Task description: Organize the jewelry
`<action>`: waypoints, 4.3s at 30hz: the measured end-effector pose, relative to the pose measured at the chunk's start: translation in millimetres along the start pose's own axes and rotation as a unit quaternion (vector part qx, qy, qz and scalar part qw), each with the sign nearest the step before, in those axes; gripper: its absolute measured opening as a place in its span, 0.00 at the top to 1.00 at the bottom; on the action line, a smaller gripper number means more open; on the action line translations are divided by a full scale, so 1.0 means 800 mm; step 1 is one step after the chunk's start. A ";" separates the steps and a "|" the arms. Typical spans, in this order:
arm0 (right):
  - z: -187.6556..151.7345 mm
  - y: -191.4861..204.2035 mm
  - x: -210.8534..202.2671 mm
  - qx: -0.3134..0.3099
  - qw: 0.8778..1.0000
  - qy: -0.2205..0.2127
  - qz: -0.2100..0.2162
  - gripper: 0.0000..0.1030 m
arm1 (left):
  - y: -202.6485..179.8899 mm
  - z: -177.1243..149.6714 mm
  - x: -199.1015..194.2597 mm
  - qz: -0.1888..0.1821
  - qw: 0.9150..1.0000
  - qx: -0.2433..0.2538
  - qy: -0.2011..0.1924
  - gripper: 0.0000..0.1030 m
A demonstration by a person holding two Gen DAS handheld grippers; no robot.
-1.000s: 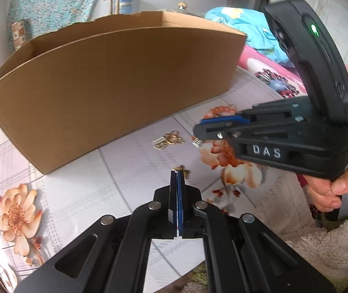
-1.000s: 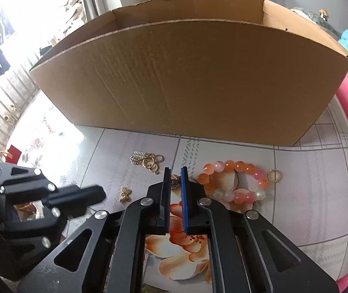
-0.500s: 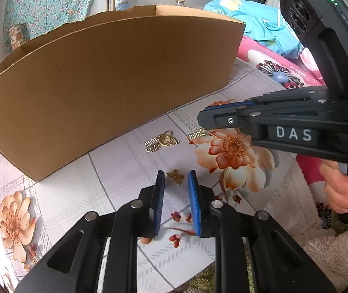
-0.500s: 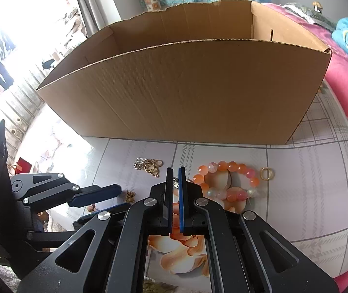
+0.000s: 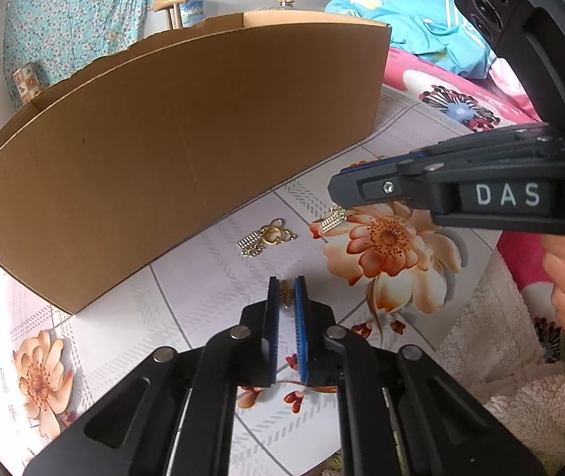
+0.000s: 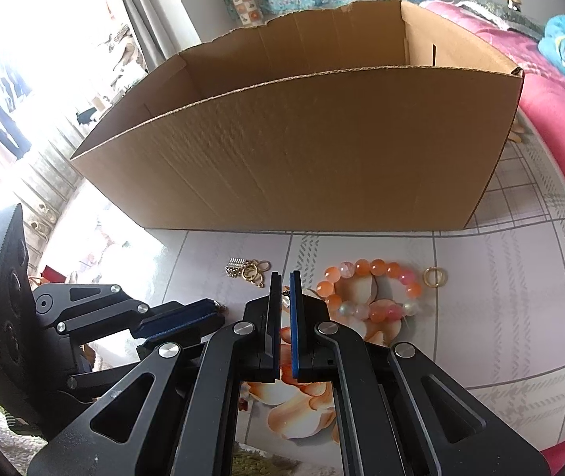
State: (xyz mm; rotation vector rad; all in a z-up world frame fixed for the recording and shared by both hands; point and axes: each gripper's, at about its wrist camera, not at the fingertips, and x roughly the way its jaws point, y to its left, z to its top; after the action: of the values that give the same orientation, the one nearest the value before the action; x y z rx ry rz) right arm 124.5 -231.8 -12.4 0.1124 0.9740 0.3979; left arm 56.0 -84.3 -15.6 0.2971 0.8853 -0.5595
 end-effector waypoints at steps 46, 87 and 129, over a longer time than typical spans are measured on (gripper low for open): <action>-0.017 0.011 -0.018 0.005 1.000 -0.024 0.006 0.98 | 0.007 -0.006 -0.008 -0.015 0.999 -0.038 0.009 0.85; -0.011 0.008 -0.023 0.006 0.999 -0.026 0.017 0.98 | 0.021 -0.006 -0.029 -0.025 0.998 0.047 -0.035 0.71; -0.002 0.001 -0.027 0.035 0.998 -0.041 0.019 0.97 | 0.024 0.001 -0.010 -0.112 0.979 0.171 0.005 0.89</action>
State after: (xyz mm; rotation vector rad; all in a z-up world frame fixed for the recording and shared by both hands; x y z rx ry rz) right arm 112.1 -239.3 3.8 0.2097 0.9052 0.3911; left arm 63.8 -66.7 -8.4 0.5153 0.8354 -0.9241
